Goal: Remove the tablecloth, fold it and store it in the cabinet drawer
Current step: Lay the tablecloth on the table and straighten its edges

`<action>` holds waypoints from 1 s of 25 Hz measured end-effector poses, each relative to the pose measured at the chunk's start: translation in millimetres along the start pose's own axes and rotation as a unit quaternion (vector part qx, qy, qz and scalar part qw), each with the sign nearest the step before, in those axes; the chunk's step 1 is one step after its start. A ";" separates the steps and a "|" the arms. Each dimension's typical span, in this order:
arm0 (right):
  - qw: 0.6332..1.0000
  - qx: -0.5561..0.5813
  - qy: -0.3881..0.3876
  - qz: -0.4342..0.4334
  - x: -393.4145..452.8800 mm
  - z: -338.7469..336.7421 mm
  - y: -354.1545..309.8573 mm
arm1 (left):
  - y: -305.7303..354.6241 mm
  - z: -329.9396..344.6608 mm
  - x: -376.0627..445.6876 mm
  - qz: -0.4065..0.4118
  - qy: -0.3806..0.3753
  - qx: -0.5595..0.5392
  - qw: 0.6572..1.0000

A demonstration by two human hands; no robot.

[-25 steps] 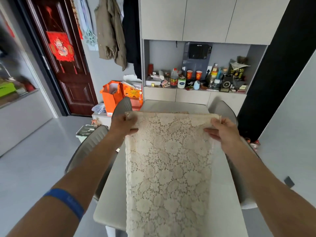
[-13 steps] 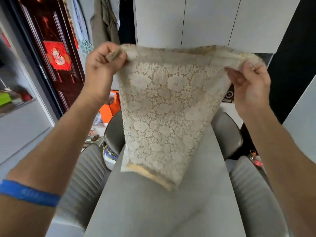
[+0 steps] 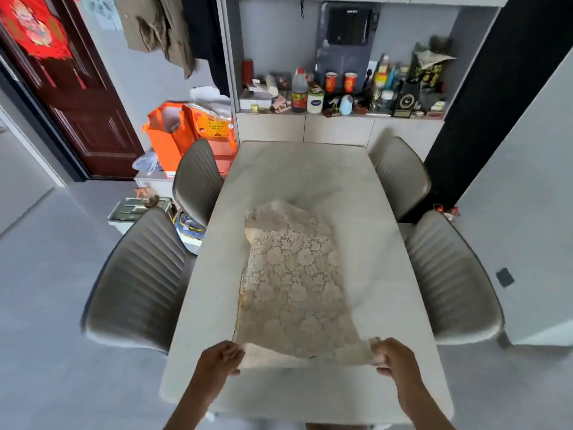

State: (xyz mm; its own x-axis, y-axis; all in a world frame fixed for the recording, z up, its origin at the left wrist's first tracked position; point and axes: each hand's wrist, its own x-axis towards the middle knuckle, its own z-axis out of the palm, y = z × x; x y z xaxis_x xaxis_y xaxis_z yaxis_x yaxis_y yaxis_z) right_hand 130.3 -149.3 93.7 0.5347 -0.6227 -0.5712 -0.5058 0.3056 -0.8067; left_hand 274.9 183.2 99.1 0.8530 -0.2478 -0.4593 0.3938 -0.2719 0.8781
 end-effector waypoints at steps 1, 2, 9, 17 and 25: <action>0.999 -0.023 0.014 0.043 0.8 -0.8 20.7 | -14.9 0.6 -4.5 -0.024 -0.012 0.016 1.000; 0.996 -0.040 0.020 0.076 0.2 -0.4 35.3 | -25.0 0.1 -8.4 -0.043 -0.018 0.021 0.999; 0.989 -0.102 0.022 0.109 -9.7 22.2 45.7 | -40.1 -19.2 -12.2 -0.130 -0.009 0.025 0.991; 0.996 -0.088 0.030 0.015 -6.4 59.3 -21.0 | 4.7 -8.3 42.2 -0.035 0.102 0.109 0.988; 0.989 -0.139 -0.044 -0.002 -32.6 10.2 27.2 | -26.0 89.6 -3.9 0.020 0.055 0.054 0.997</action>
State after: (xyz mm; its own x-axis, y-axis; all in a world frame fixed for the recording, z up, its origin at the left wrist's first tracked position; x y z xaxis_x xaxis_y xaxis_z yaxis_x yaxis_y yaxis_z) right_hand 106.0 -113.3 88.8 0.5876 -0.5547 -0.5891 -0.6636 0.0862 -0.7431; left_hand 230.7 107.9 66.0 0.9018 -0.1580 -0.4022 0.3255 -0.3636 0.8728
